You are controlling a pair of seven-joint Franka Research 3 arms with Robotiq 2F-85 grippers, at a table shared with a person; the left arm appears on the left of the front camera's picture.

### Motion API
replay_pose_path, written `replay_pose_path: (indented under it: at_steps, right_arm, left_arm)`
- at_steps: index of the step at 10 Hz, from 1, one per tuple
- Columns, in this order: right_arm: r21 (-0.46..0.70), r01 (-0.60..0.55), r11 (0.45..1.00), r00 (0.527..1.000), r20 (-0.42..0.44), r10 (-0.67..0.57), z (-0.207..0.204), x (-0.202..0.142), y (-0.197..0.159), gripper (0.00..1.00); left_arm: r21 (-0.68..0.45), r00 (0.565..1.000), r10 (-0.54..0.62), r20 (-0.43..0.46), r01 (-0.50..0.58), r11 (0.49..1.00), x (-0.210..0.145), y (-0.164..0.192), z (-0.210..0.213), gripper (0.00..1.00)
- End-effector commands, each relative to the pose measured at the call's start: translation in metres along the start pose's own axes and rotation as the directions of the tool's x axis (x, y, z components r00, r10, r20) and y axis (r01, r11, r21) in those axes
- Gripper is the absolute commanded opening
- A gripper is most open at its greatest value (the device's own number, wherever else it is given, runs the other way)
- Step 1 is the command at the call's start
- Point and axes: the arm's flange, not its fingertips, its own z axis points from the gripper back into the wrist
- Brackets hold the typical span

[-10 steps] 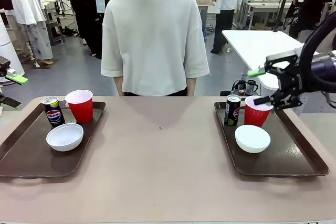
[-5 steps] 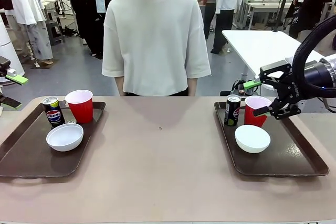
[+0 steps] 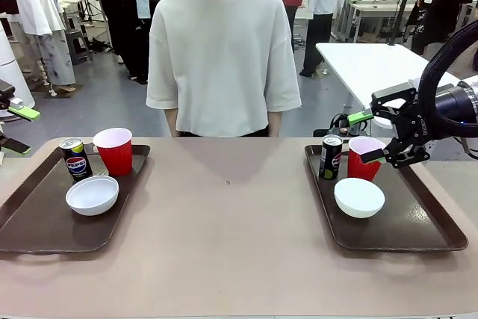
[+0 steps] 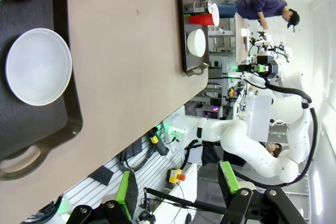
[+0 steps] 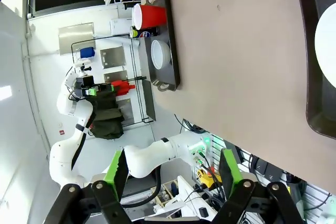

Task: Prepare tableware on both trays.
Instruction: Pick up a Picnic Bowl from the table and place it on a Handle tray.

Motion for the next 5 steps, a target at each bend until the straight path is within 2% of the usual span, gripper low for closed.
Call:
replay_pose_path:
  at_steps: [1, 5]
  right_arm:
    - [0.018, -0.017, 1.000, 1.000, 0.009, 0.016, -0.0025, 0.0005, -0.0028, 0.91]
    - [0.018, -0.017, 1.000, 1.000, 0.009, 0.016, -0.0025, 0.0005, -0.0028, 0.91]
  left_arm:
    - [-0.012, 1.000, -0.014, 0.002, 0.014, 1.000, -0.0012, 0.0002, 0.0011, 0.82]
    - [-0.012, 1.000, -0.014, 0.002, 0.014, 1.000, -0.0012, 0.0002, 0.0011, 0.82]
